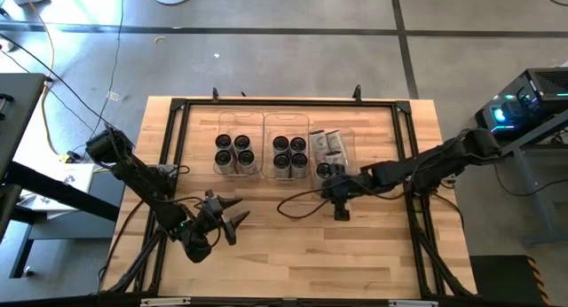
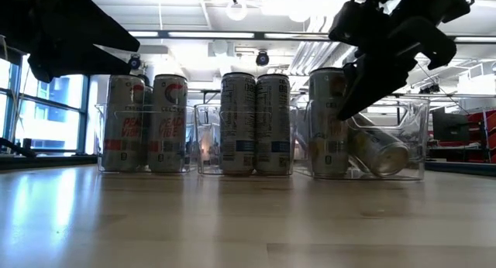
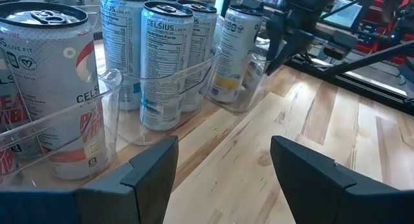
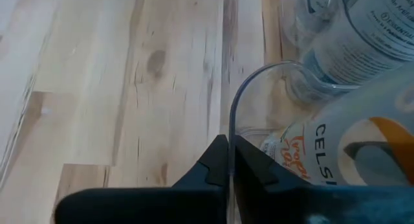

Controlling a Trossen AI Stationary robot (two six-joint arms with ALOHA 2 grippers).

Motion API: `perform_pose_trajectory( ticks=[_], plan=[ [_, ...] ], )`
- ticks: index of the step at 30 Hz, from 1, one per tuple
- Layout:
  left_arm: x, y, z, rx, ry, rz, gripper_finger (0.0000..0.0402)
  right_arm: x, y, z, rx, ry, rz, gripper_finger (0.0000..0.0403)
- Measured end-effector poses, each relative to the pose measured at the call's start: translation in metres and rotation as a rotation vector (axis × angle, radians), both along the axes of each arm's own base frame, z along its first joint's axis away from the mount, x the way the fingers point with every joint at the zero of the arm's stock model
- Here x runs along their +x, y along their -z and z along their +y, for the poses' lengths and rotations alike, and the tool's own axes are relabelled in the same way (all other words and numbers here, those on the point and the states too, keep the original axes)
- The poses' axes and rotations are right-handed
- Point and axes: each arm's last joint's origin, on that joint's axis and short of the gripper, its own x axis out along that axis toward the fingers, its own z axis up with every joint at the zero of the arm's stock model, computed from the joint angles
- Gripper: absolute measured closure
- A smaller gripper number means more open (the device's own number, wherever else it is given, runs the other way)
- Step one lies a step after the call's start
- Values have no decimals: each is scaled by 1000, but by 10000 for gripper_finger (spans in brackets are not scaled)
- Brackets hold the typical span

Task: Sort soda cans
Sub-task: Adjust the right transparent bin to align with the other transparent bins on the table, then adjust the white-yellow soda cans

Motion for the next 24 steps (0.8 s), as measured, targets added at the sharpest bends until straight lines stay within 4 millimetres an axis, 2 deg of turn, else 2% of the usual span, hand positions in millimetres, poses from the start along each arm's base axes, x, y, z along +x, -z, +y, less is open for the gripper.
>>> perform_pose_trajectory(
  ticks=[5, 14, 18, 24],
  plan=[
    [0, 0, 0, 0, 0, 0, 161, 1, -1, 1, 4, 7, -9, 367],
    [0, 0, 0, -4, 0, -3, 161, -5, -15, 0, 52, 19, -58, 247],
    [0, 0, 0, -6, 1, -5, 161, -13, -31, -1, 110, 9, -108, 230],
    [0, 0, -1, -6, 1, -5, 161, -38, -60, -6, 169, 0, -180, 229]
  ],
)
